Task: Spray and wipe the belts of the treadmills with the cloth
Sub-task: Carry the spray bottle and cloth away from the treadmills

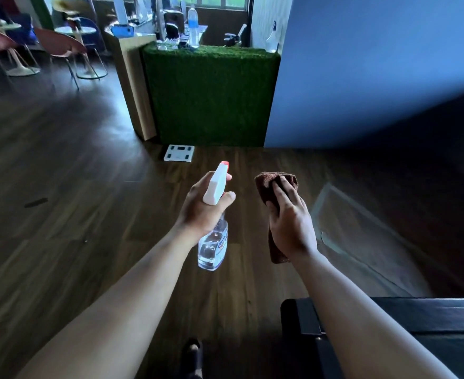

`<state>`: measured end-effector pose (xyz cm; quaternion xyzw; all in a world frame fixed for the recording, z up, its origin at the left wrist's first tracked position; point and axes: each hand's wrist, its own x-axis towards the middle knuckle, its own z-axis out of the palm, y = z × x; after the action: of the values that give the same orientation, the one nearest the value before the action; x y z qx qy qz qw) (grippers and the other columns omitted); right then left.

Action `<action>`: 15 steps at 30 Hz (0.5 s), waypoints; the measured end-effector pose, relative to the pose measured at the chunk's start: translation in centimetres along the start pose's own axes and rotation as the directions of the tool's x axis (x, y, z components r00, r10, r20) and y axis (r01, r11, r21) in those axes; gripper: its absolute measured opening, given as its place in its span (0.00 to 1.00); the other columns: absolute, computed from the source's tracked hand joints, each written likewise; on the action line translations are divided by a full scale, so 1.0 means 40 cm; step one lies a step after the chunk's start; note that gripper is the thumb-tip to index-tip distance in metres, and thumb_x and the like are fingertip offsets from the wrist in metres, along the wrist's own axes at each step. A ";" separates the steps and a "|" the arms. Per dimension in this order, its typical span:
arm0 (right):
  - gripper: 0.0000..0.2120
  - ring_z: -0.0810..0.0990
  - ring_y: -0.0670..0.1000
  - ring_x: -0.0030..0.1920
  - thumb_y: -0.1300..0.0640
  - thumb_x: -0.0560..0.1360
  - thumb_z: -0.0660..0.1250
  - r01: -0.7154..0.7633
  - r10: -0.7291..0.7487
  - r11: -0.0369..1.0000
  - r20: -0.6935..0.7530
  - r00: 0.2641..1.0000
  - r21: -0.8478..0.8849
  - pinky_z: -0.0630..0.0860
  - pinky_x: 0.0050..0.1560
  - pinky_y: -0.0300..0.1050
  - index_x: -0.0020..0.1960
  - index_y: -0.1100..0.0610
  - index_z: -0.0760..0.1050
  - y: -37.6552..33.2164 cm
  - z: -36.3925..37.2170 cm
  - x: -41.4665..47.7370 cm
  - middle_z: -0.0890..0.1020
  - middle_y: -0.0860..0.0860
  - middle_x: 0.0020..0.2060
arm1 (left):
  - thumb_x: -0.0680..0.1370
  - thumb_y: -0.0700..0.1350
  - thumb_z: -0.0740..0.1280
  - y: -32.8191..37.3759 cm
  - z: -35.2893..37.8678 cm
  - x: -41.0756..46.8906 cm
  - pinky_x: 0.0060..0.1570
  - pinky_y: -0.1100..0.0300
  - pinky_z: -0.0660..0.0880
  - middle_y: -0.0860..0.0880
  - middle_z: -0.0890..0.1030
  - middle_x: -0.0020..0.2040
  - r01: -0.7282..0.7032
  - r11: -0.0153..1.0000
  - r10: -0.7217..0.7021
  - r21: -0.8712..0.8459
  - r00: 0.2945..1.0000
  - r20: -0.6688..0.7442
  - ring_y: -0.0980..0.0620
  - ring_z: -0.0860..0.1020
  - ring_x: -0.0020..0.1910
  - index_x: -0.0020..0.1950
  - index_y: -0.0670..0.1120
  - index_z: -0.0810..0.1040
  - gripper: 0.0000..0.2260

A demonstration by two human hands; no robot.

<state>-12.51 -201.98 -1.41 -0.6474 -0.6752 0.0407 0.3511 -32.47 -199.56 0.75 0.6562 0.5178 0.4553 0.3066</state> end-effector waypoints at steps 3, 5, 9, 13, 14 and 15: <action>0.22 0.67 0.57 0.73 0.58 0.81 0.63 -0.021 0.021 1.000 0.001 1.000 -0.021 0.65 0.71 0.49 0.75 0.56 0.68 0.041 0.072 0.133 0.67 0.50 0.76 | 0.73 0.54 0.68 -0.065 0.028 0.162 0.51 0.46 0.80 0.54 0.81 0.53 -0.018 1.000 0.018 0.002 0.999 0.026 0.52 0.79 0.48 0.58 0.54 0.78 0.14; 0.22 0.67 0.57 0.73 0.57 0.81 0.63 -0.059 0.059 0.998 -0.016 0.998 -0.024 0.65 0.71 0.48 0.75 0.56 0.68 0.062 0.125 0.229 0.67 0.50 0.76 | 0.73 0.53 0.68 -0.108 0.045 0.276 0.50 0.47 0.80 0.53 0.81 0.51 -0.021 1.000 0.022 -0.013 0.998 0.051 0.51 0.79 0.47 0.58 0.54 0.78 0.14; 0.22 0.68 0.57 0.72 0.56 0.81 0.64 -0.108 0.108 0.994 -0.026 0.994 -0.009 0.66 0.70 0.49 0.75 0.56 0.69 0.095 0.229 0.409 0.67 0.51 0.76 | 0.74 0.53 0.68 -0.176 0.072 0.485 0.50 0.48 0.79 0.55 0.80 0.49 -0.011 1.000 0.013 -0.023 0.995 0.095 0.53 0.79 0.47 0.58 0.55 0.77 0.13; 0.22 0.70 0.59 0.70 0.57 0.81 0.64 -0.149 0.149 0.989 -0.038 0.988 -0.020 0.67 0.69 0.49 0.74 0.57 0.70 0.134 0.297 0.579 0.68 0.52 0.75 | 0.73 0.53 0.68 -0.220 0.103 0.676 0.49 0.50 0.78 0.53 0.80 0.48 -0.008 1.000 0.011 -0.026 0.992 0.126 0.52 0.78 0.45 0.57 0.54 0.78 0.13; 0.22 0.70 0.59 0.70 0.57 0.81 0.64 -0.148 0.147 0.989 -0.043 0.988 -0.023 0.66 0.69 0.49 0.74 0.57 0.70 0.147 0.310 0.622 0.68 0.52 0.75 | 0.73 0.53 0.68 -0.229 0.112 0.724 0.48 0.50 0.78 0.54 0.80 0.48 -0.002 1.000 0.006 -0.029 0.992 0.129 0.52 0.78 0.45 0.57 0.54 0.78 0.13; 0.22 0.70 0.59 0.70 0.57 0.81 0.64 -0.149 0.147 0.989 -0.047 0.988 -0.023 0.66 0.69 0.49 0.74 0.57 0.70 0.161 0.322 0.667 0.68 0.52 0.75 | 0.73 0.53 0.68 -0.238 0.122 0.771 0.48 0.51 0.78 0.54 0.80 0.47 0.005 1.000 -0.001 -0.031 0.992 0.128 0.52 0.78 0.45 0.57 0.54 0.78 0.14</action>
<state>-11.57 -171.72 -3.11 -0.7011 -0.6176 0.0430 0.3538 -30.31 -167.05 -0.87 0.6783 0.4910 0.4198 0.3500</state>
